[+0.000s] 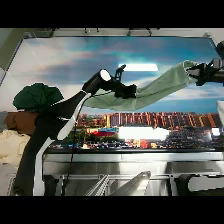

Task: Fold the shirts.

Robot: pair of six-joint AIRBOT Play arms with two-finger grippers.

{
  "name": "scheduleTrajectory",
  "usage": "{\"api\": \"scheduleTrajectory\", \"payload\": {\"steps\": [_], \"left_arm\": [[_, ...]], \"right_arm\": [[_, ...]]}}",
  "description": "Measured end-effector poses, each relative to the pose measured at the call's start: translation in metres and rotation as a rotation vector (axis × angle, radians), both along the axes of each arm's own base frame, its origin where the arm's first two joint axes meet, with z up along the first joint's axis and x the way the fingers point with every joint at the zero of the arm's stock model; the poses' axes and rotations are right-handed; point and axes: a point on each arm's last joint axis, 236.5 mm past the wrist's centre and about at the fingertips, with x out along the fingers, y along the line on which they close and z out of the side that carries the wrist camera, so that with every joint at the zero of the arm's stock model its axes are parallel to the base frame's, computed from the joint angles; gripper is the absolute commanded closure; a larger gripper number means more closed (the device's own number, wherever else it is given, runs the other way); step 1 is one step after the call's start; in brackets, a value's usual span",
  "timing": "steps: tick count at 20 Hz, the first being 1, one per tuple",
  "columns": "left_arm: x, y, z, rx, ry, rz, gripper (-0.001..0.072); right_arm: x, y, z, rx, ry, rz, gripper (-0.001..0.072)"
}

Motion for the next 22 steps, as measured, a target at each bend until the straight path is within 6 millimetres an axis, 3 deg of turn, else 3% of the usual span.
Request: {"api": "scheduleTrajectory", "payload": {"steps": [2,4,6,8,10,12,14,16,17,18,19,20,21,22], "left_arm": [[-0.005,-0.015,-0.009,-0.035,0.055,0.04,0.0685],[-0.005,-0.026,0.002,-0.133,0.117,0.07,0.0687],[0.002,-0.027,0.051,-0.324,0.162,0.062,0.069],[0.011,-0.006,0.14,-0.584,0.175,0.014,0.069],[0.021,0.047,0.247,-0.848,0.118,-0.038,0.069],[0.021,0.121,0.341,-1.036,-0.018,-0.085,0.0689],[0.006,0.19,0.406,-1.12,-0.188,-0.132,0.0688],[-0.015,0.242,0.446,-1.148,-0.329,-0.161,0.0687],[-0.024,0.262,0.459,-1.149,-0.385,-0.158,0.0687],[-0.031,0.277,0.467,-1.147,-0.428,-0.151,0.0687],[-0.037,0.288,0.47,-1.141,-0.453,-0.144,0.0687],[-0.042,0.296,0.472,-1.142,-0.466,-0.137,0.0687],[-0.046,0.302,0.47,-1.141,-0.469,-0.128,0.0687],[-0.049,0.307,0.468,-1.144,-0.462,-0.119,0.0687]], "right_arm": [[-0.005,0.017,0.009,0.016,-0.018,0.041,0.0689],[-0.008,0.037,0.015,0.03,-0.027,0.083,0.0689],[-0.008,0.06,0.016,0.029,-0.031,0.115,0.0689],[-0.004,0.087,0.014,0.015,-0.034,0.127,0.0688],[0.005,0.122,0.004,-0.024,-0.037,0.123,0.0689],[0.018,0.165,-0.014,-0.072,-0.041,0.099,0.0689],[0.031,0.215,-0.036,-0.122,-0.064,0.064,0.0688],[0.043,0.265,-0.063,-0.176,-0.095,0.014,0.0683],[0.047,0.288,-0.075,-0.193,-0.115,-0.008,0.0492],[0.05,0.312,-0.086,-0.208,-0.134,-0.023,0.0208],[0.05,0.334,-0.098,-0.222,-0.148,-0.026,0.0231],[0.048,0.352,-0.108,-0.23,-0.157,-0.019,0.0545],[0.042,0.368,-0.113,-0.225,-0.157,-0.003,0.0683],[0.038,0.379,-0.113,-0.211,-0.158,0.012,0.069]]}}
